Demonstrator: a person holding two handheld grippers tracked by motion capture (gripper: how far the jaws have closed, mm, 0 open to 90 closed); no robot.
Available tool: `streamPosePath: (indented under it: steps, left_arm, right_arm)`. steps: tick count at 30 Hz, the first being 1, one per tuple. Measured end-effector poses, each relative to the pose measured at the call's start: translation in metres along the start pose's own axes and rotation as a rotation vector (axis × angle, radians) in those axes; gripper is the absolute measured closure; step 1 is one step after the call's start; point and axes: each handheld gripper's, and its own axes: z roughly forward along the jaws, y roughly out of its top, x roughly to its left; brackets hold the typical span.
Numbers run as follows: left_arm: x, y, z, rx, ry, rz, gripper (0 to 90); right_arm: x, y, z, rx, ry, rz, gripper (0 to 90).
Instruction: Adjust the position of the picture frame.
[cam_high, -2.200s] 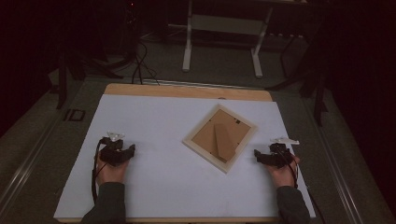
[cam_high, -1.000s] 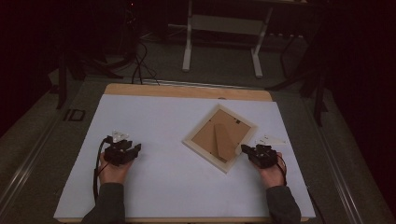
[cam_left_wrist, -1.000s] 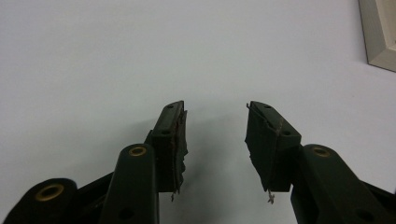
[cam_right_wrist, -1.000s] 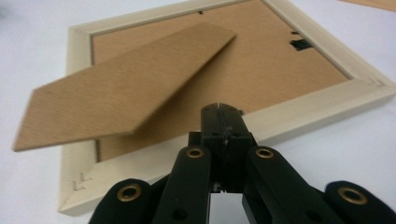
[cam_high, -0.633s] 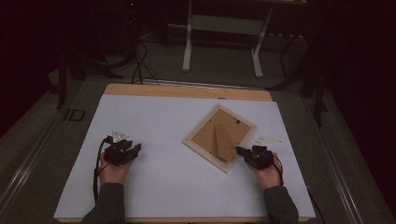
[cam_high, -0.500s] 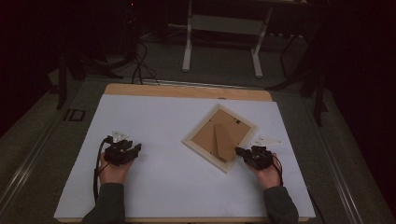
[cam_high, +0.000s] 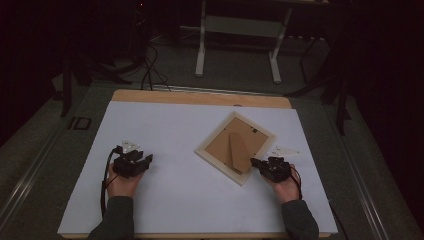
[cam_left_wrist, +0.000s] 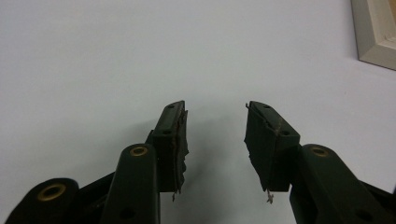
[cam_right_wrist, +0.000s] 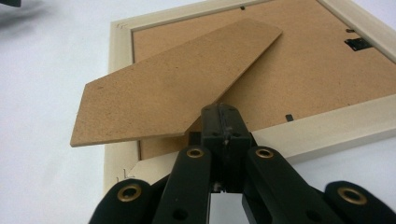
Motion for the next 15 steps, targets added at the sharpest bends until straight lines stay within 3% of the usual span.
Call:
streamPosePath:
  steps: [15]
  left_arm:
    - [-0.001, 0.0, 0.0, 0.0, 0.003, 0.01, 58.3]
  right_arm:
    - [0.014, 0.004, 0.009, 0.013, 0.03, -0.034, 90.0]
